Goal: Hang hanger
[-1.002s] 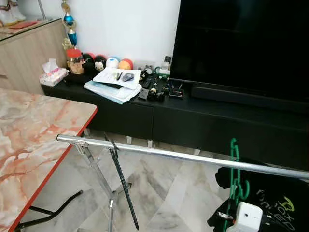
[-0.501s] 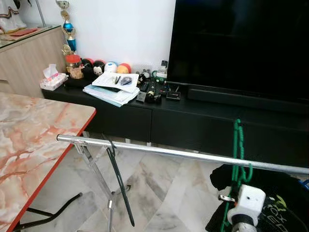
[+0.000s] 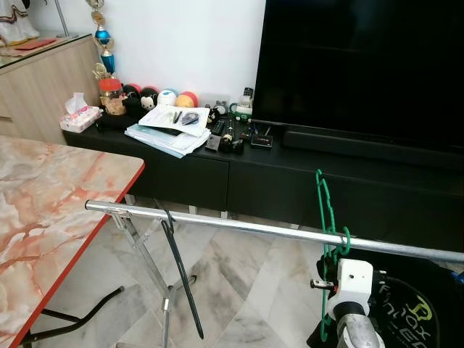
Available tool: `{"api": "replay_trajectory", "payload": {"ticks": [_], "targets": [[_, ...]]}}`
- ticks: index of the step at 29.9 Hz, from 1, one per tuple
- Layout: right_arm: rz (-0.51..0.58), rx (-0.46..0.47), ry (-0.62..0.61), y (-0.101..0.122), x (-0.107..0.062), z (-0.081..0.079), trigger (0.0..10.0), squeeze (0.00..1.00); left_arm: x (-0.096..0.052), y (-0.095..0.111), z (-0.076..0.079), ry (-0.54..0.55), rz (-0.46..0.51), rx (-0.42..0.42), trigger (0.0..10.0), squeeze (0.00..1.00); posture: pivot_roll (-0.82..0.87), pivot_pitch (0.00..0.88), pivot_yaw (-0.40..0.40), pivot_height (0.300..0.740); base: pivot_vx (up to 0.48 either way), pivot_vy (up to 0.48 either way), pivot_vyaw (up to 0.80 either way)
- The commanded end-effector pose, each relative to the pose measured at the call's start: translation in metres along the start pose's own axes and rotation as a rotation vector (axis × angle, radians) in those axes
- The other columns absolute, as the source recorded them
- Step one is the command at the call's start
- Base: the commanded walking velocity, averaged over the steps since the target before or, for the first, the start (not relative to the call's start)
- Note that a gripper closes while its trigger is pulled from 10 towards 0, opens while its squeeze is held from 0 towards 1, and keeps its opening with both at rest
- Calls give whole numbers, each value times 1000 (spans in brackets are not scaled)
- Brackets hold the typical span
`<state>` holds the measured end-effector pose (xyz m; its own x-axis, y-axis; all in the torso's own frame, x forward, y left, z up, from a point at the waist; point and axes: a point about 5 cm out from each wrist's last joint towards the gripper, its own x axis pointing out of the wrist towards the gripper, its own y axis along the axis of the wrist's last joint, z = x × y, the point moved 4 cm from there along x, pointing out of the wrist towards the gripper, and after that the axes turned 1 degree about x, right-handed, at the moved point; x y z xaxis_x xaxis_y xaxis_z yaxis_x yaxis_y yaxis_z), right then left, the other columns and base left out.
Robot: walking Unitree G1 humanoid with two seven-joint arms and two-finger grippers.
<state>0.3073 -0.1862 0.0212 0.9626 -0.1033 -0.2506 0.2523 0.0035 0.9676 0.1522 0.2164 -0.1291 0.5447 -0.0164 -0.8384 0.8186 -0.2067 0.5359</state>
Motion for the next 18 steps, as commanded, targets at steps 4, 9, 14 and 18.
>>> {"api": "replay_trajectory", "payload": {"ticks": [4,9,14,18], "targets": [[-41,3,21,-1,5,-4,10000,0,-1,-6,1,-4,-24,-1,10000,0,132,26,-28,740,0,0,0],[-67,-6,42,-4,5,-8,10000,0,-1,-7,1,-6,-24,-1,10000,0,134,29,-27,740,0,0,0],[-125,-12,60,-15,3,-11,10000,0,-1,-7,2,-11,-27,0,10000,0,133,31,-27,740,0,0,0],[-142,-1,67,-19,0,-11,10000,0,-1,-8,2,-15,-29,2,10000,0,132,32,-26,740,0,0,0]]}}
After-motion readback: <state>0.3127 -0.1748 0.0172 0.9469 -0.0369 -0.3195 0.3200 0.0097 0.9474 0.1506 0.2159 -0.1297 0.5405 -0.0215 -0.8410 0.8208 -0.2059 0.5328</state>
